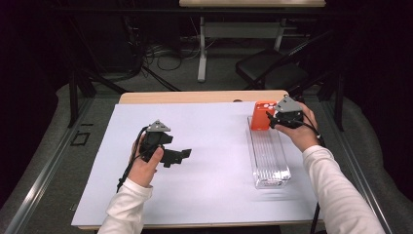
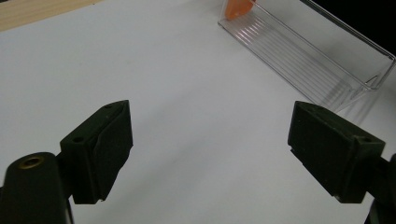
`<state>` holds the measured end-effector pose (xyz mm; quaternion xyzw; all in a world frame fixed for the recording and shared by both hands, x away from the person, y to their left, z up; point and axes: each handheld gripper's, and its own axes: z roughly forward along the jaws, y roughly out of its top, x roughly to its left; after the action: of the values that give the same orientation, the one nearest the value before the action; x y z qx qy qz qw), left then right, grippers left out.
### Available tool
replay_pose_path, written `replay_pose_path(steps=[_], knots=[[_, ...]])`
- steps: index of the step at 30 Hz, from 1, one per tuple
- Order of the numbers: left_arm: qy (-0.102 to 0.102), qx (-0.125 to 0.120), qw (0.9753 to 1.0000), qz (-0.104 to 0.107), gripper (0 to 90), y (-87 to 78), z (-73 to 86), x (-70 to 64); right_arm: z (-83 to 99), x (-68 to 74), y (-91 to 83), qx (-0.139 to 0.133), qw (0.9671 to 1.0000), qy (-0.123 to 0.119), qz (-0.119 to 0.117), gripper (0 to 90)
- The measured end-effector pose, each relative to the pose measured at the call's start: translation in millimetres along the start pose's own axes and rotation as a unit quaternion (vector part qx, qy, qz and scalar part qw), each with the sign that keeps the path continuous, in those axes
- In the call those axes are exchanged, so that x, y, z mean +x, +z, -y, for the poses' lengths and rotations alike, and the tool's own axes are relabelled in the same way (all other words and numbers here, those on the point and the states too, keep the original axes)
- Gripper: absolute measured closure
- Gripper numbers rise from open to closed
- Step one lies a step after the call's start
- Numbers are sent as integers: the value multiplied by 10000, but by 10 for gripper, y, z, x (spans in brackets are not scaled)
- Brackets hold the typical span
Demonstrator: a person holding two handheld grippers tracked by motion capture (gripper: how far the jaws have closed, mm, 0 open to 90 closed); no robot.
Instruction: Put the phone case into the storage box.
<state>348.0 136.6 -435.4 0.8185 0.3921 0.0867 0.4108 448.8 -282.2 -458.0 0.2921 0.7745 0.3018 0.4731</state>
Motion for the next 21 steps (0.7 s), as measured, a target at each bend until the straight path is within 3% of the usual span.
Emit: replay_pose_path(steps=[11, 16, 21], knots=[[10, 12, 10000, -1, 143, 5, 0, 4, -73, -25, -38, -47, 9974, 678, -256, 100], [40, 11, 10000, -4, 143, 2, -2, 3, -105, -37, -49, -16, 9939, 1001, -461, 59], [15, 1, 10000, 3, 143, 3, -1, 2, -143, -58, -49, 10, 9880, 1402, -651, 47]])
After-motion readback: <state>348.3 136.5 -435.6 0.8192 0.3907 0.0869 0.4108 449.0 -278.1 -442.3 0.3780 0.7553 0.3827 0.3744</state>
